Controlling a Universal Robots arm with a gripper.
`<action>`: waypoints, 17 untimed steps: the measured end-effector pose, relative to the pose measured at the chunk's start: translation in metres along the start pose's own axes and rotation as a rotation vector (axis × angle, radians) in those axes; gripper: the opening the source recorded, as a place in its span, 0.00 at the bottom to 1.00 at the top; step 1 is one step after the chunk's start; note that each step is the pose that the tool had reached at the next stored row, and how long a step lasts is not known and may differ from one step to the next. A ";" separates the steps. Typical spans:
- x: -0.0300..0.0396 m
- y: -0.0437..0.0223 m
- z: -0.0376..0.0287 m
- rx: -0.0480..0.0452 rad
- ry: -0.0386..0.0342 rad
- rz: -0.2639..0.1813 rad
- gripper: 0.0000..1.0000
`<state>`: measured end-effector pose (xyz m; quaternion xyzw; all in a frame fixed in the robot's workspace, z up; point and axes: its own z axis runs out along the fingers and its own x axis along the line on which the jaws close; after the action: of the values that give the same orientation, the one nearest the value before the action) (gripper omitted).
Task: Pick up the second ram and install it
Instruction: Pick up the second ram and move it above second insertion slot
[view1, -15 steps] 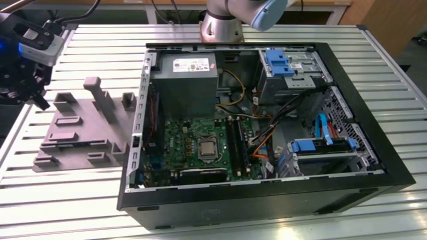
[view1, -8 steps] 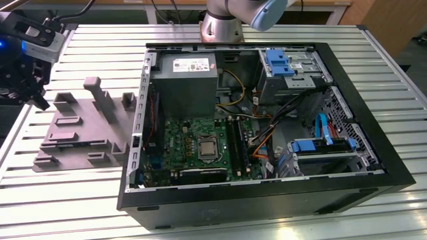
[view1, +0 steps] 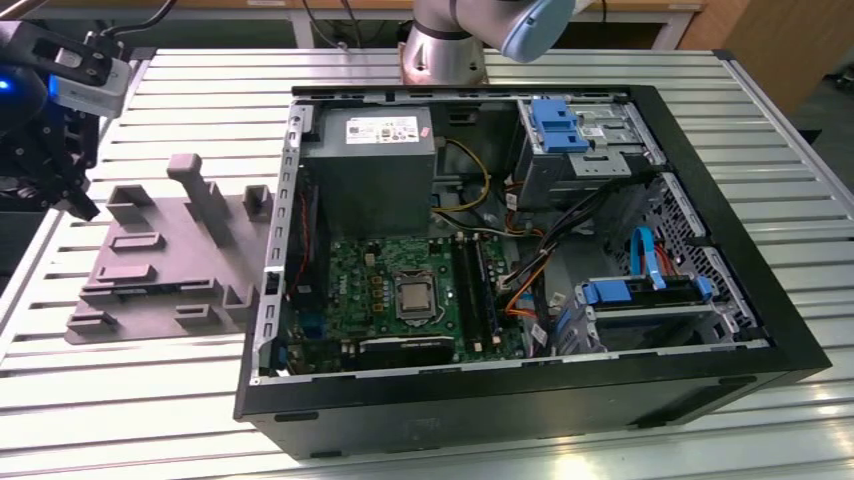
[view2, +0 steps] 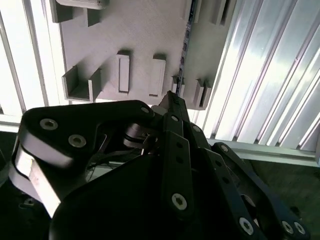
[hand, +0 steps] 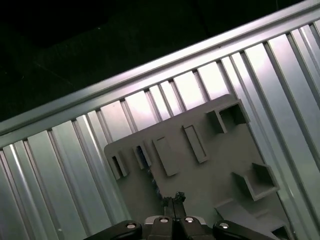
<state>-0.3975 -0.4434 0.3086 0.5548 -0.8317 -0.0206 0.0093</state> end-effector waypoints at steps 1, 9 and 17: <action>0.0000 0.0000 0.0000 -0.0001 0.0007 -0.015 0.11; 0.0000 0.0000 0.0003 -0.0010 0.0062 -0.138 0.11; 0.0000 0.0000 0.0006 -0.0020 0.0121 -0.270 0.11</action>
<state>-0.3975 -0.4434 0.3079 0.6618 -0.7494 -0.0192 0.0120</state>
